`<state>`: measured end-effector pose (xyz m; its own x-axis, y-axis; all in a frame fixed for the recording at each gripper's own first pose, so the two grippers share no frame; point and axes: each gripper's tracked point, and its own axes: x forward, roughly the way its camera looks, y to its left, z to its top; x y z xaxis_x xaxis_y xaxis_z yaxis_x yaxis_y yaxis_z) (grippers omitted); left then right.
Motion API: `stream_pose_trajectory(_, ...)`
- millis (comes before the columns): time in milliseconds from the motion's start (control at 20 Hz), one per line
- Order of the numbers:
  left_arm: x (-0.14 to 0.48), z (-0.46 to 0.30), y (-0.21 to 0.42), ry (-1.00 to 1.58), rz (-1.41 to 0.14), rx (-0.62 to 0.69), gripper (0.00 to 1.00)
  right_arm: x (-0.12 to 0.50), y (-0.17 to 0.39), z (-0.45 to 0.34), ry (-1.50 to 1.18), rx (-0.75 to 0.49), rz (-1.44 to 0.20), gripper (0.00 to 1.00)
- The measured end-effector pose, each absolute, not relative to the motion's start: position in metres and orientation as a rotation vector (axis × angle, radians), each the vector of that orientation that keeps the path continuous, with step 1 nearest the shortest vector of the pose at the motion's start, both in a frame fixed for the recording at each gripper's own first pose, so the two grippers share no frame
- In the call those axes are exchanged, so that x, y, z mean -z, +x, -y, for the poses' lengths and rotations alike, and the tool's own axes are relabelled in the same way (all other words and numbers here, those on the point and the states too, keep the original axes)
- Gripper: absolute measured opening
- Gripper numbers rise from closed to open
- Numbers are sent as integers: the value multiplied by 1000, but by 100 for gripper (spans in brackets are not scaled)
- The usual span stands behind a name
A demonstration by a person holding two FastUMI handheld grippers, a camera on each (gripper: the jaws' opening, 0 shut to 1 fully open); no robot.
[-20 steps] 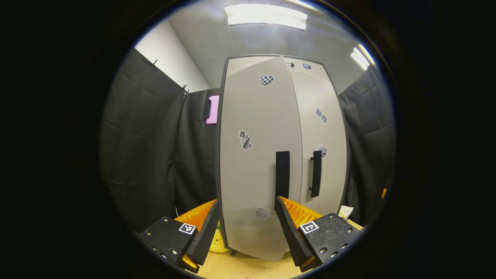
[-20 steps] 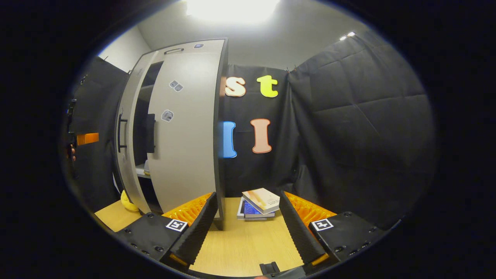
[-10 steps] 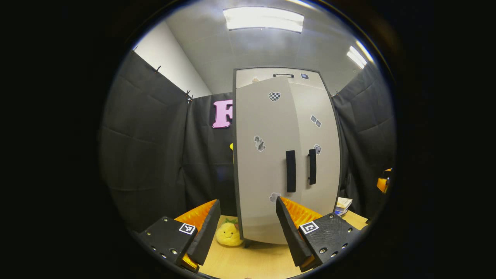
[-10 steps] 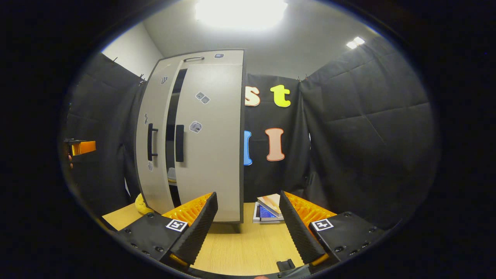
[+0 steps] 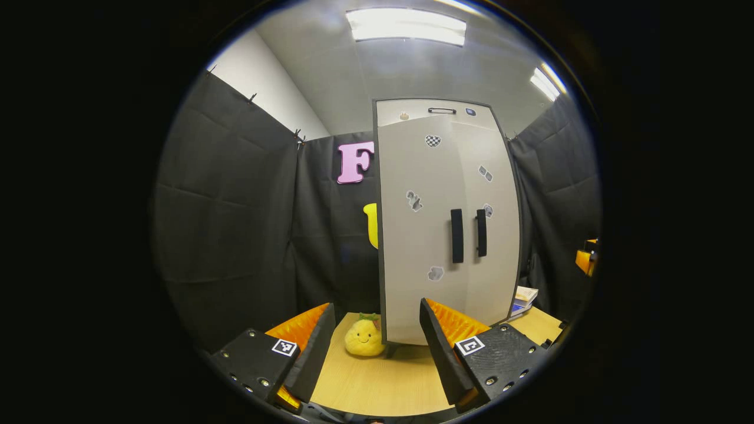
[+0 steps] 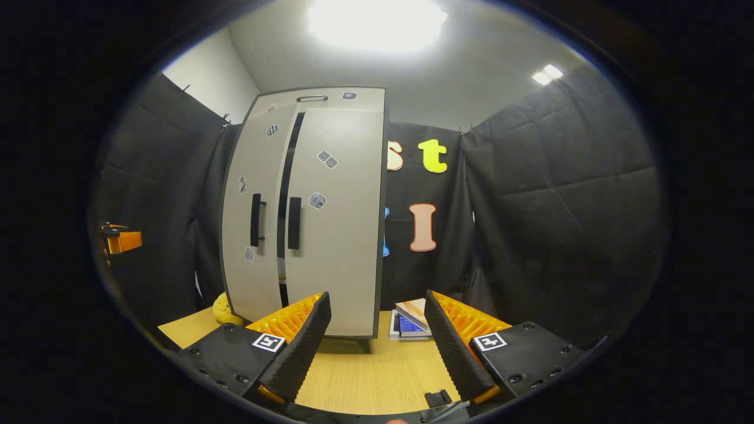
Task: Grab one shoe with the right hand and put it into the shoe cabinet, grab the other shoe with the left hand and put it into the shoe cabinet; then close the right door with the right hand and the left door with the left hand.
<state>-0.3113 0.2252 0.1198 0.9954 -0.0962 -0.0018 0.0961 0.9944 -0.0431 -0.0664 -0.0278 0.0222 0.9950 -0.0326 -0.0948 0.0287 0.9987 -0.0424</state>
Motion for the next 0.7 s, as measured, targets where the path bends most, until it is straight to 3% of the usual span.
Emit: stream_pose_trajectory(700, -104, -233, -338, -15, -8, 83, 78, -25, -90, 27, -26, 48, -70, 100)
